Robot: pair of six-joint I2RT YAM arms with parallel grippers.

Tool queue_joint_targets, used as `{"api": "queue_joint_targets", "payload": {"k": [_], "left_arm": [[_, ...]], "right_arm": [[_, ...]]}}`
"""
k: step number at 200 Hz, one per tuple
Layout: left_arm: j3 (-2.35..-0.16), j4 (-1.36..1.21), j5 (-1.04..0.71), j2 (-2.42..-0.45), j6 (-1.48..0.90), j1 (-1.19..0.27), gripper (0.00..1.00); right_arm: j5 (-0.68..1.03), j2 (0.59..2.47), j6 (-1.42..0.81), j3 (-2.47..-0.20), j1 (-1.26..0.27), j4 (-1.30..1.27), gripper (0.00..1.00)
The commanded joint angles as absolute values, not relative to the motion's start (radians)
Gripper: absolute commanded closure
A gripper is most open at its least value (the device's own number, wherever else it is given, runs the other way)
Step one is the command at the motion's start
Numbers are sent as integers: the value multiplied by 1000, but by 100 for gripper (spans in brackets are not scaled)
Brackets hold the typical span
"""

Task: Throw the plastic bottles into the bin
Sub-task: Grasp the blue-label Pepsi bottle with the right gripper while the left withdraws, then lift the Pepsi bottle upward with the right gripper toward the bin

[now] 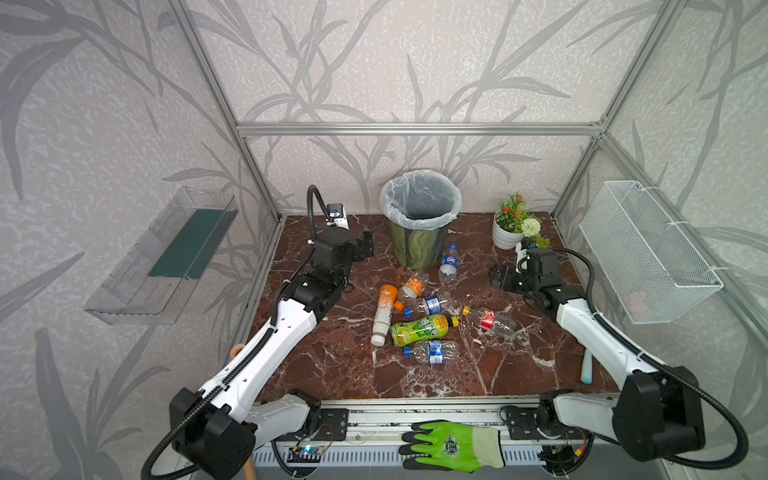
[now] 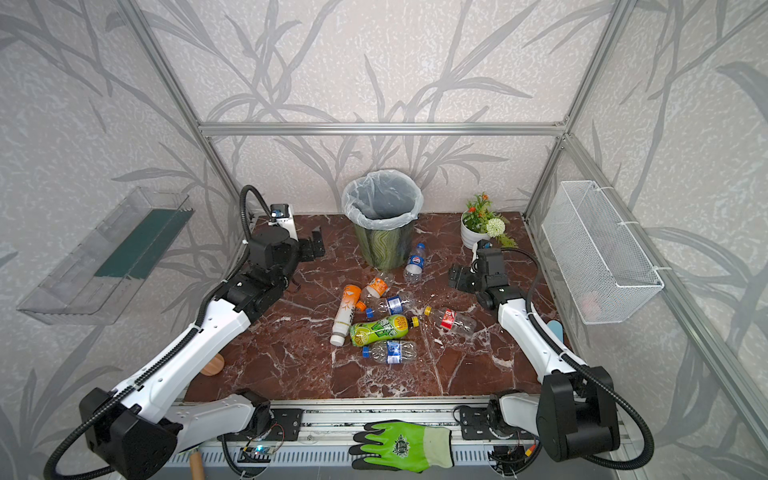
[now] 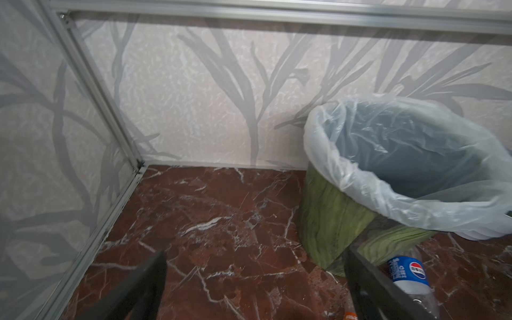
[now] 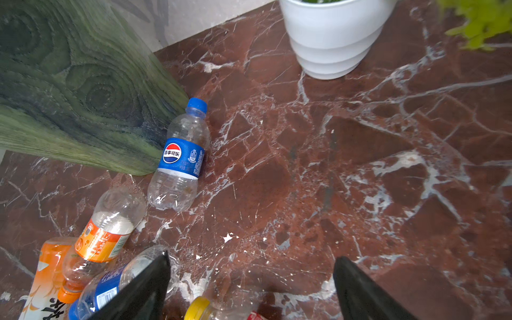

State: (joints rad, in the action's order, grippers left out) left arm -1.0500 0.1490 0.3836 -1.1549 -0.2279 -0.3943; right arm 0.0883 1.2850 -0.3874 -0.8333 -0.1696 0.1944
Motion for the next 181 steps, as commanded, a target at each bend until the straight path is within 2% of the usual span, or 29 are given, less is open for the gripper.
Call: {"api": "queue_joint_targets", "payload": {"k": [1,49,74,181], "left_arm": [[-992,213,394,-1103,-380,-337,1],[-880,351,328,-1086,-447,-318,1],[-842,381,226,-1080,-437,-324,1],[-798,397,242,-1091,-423,-328,1]], "right_arm": [[117,1370,-439,-886,-208,147,8],[147,1609,-456,-1055,-275,156,6],[146,1700,-462,-1133,-296,167,5],[149,2025,-486,-1410,-328,274,9]]}}
